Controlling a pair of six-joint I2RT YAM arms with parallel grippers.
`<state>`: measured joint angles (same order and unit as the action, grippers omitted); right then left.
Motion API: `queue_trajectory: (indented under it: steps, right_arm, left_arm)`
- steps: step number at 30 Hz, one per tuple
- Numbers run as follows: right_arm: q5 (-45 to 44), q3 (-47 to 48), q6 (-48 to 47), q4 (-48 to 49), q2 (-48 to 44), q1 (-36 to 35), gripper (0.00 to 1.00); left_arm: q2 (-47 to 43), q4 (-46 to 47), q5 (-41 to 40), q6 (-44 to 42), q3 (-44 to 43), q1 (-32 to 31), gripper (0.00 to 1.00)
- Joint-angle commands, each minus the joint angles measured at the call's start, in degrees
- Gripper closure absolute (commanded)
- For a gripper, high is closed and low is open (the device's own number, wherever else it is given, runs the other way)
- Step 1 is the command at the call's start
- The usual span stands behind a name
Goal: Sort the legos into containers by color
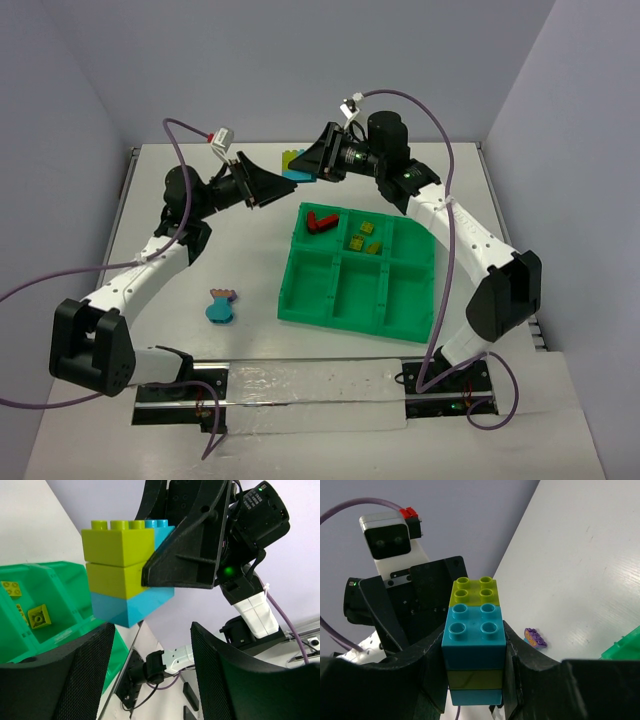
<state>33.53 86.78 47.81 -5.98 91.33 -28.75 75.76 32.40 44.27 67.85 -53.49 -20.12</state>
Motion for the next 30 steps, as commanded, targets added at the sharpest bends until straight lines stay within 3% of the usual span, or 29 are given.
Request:
queue_trajectory:
  steps: [1,10,14,16,30]
  right_arm:
    - [2.82,3.13,1.08,4.33,-0.12,-0.26,1.0]
    - [7.32,1.92,3.56,8.63,-0.45,-0.1,1.0]
    - [9.75,0.14,6.37,11.79,-0.65,-0.01,1.0]
    - [10.6,-0.4,7.02,13.1,-0.74,-0.05,1.0]
    - [12.42,-3.25,7.31,14.63,-1.28,0.07,1.0]
  left_arm:
    - [1.51,8.55,2.12,2.29,-1.54,0.26,0.32]
    - [2.05,9.72,2.44,2.29,-1.33,0.26,0.34]
    - [1.56,8.35,1.87,0.91,-1.56,0.36,0.22]
    - [1.47,8.18,1.87,0.65,-1.7,0.51,0.21]
    - [0.76,14.72,3.75,4.49,-0.64,1.4,0.29]
